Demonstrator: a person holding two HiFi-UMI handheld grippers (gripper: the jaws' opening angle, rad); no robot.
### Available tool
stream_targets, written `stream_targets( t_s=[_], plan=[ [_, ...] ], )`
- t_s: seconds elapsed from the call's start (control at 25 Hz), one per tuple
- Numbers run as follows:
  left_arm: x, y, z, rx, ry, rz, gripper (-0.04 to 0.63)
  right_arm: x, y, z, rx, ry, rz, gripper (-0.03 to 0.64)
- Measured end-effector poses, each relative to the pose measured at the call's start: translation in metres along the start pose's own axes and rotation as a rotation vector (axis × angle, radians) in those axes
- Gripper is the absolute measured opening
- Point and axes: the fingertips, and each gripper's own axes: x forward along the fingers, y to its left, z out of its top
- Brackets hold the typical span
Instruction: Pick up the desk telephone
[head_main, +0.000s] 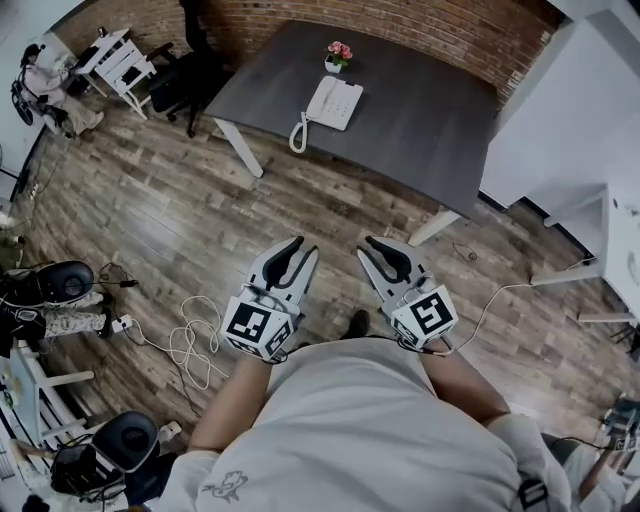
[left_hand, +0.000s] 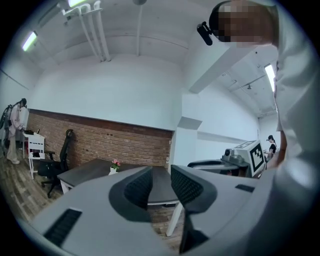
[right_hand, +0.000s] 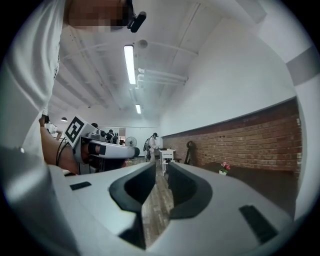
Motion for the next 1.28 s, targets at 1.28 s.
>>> stream_targets(
  t_s=[1.28],
  plan=[
    [0.132, 0.069, 0.004, -0.019, 0.037, -0.082, 0.233, 0.069, -0.118, -0.013, 0.064, 0.046, -0.05, 0.17]
  ],
)
